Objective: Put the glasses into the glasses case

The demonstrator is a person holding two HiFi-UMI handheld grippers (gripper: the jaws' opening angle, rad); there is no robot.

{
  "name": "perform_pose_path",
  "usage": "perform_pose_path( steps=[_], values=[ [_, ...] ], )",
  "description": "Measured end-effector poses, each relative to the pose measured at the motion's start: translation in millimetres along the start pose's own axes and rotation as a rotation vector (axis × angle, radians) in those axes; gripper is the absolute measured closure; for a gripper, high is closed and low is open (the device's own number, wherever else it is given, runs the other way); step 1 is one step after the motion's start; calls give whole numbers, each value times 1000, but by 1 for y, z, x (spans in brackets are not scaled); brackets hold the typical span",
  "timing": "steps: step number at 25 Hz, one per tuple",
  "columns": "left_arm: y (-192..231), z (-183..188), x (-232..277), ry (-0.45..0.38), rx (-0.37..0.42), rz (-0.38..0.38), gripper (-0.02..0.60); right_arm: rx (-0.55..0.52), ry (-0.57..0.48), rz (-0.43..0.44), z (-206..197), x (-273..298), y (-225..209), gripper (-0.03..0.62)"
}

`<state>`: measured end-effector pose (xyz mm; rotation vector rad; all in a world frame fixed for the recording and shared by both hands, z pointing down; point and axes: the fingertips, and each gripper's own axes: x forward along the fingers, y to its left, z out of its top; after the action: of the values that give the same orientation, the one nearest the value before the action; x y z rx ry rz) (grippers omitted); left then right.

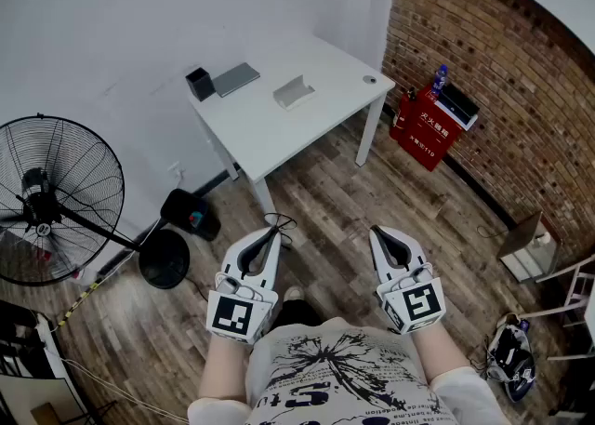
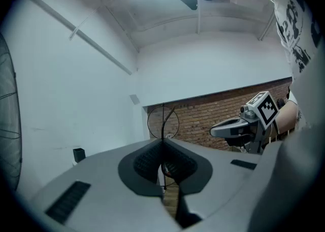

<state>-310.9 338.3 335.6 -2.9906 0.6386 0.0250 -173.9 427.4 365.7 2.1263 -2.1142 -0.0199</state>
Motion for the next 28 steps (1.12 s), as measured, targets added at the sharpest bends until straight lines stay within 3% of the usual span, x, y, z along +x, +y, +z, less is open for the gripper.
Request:
perform_pose_path(
  steps=[18,28],
  values=[
    [-14,-20,26,45,-31,-42,566,40,53,-34,-25,2,-25,579],
    [27,-44,108,69,-36,-51,566,86,94,-53,-49,66,-76,579]
  ],
)
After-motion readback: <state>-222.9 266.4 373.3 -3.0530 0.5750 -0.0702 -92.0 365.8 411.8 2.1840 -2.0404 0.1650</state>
